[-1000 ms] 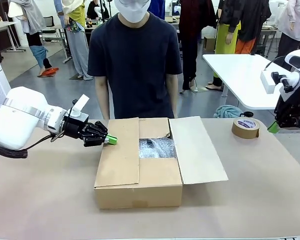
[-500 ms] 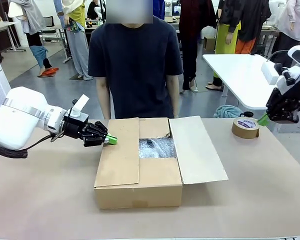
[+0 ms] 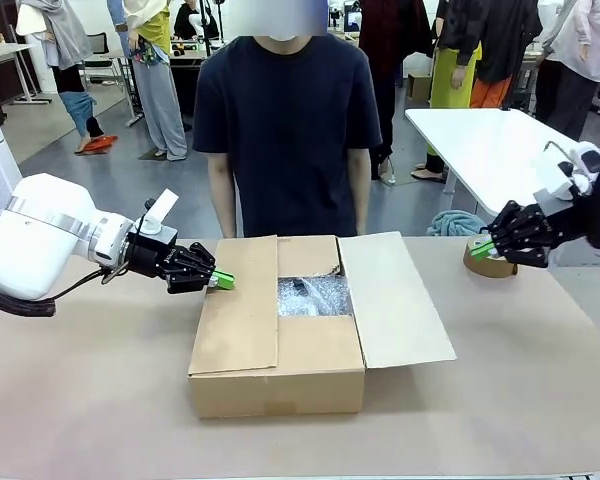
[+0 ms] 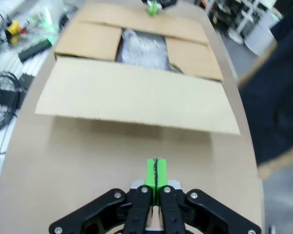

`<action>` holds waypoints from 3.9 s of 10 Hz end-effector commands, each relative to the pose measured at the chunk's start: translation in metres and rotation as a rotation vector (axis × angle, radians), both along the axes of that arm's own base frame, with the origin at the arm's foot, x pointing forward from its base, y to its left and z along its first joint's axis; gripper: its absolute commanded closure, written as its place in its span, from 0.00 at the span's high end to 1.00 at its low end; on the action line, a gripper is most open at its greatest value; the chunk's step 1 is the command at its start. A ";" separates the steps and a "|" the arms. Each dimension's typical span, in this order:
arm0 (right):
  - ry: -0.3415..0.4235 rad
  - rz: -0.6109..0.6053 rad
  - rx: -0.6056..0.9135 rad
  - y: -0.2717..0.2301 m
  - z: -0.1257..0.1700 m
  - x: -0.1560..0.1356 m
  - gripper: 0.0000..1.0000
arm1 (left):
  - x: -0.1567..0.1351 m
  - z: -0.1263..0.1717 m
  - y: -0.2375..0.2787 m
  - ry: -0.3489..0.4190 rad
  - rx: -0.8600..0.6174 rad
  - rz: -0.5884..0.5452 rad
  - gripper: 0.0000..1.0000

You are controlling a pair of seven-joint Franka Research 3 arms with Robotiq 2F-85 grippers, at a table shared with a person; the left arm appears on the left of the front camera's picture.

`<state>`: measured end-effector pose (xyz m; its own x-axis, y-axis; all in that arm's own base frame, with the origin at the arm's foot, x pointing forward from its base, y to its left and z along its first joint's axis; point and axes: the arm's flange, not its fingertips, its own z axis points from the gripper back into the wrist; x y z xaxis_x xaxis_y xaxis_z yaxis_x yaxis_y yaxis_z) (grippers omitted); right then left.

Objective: Wrap the clocks to prevent damage.
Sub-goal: Push the left (or right) flap of the Package Box to close it.

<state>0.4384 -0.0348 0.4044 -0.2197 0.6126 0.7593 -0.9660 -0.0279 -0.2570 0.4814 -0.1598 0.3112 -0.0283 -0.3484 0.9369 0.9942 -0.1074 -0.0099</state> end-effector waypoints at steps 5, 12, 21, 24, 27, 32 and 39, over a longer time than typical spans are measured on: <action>0.123 0.030 0.043 0.007 -0.034 0.018 0.01 | -0.001 -0.002 0.000 0.004 0.002 0.003 0.00; 0.301 -0.037 0.089 0.024 -0.090 0.052 0.01 | -0.001 -0.002 0.000 0.004 0.002 0.003 0.00; 0.409 0.078 0.476 0.060 -0.112 0.065 0.01 | -0.001 -0.002 0.000 0.004 0.002 0.003 0.00; 0.376 0.144 0.571 0.078 -0.106 0.059 0.01 | -0.001 -0.002 0.000 0.004 0.002 0.003 0.00; 0.342 0.121 0.620 0.114 -0.117 0.061 0.01 | -0.001 -0.002 0.000 0.004 0.002 0.003 0.00; 0.363 0.189 0.593 0.173 -0.133 0.060 0.01 | -0.001 -0.002 0.000 0.004 0.002 0.003 0.00; 0.386 0.186 0.499 0.180 -0.158 0.068 0.01 | -0.001 -0.002 0.000 0.004 0.002 0.003 0.00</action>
<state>0.4977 0.1426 0.2620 0.0731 0.0969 0.9926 -0.9815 -0.1695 0.0889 0.4815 -0.1599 0.3114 -0.0285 -0.3480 0.9371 0.9942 -0.1074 -0.0097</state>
